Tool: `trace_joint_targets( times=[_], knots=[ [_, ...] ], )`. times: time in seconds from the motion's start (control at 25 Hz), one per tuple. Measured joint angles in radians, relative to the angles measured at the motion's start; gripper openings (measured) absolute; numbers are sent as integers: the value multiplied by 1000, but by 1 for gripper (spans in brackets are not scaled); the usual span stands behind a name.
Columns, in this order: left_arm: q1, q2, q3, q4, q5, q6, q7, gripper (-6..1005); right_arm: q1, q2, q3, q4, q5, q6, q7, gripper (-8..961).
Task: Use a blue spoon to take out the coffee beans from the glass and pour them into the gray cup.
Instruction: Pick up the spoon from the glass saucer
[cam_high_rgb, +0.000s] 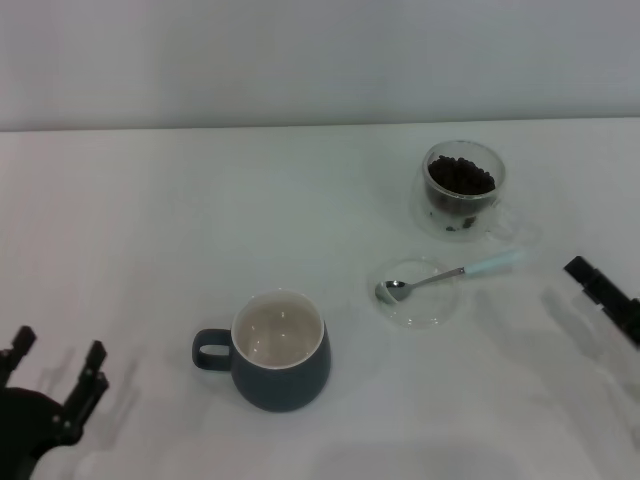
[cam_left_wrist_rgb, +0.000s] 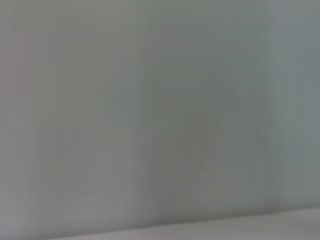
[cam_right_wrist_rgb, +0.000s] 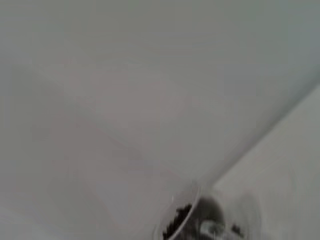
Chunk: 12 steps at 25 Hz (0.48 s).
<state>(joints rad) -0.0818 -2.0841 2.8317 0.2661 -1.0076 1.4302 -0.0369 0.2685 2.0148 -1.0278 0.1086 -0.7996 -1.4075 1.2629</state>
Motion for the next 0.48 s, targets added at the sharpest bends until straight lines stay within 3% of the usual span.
trace_joint_targets(
  times=[0.48],
  knots=[
    [-33,2,0,-10,-35,13,-3,786,71,13,12,16,-41,68,-28,870]
  ],
)
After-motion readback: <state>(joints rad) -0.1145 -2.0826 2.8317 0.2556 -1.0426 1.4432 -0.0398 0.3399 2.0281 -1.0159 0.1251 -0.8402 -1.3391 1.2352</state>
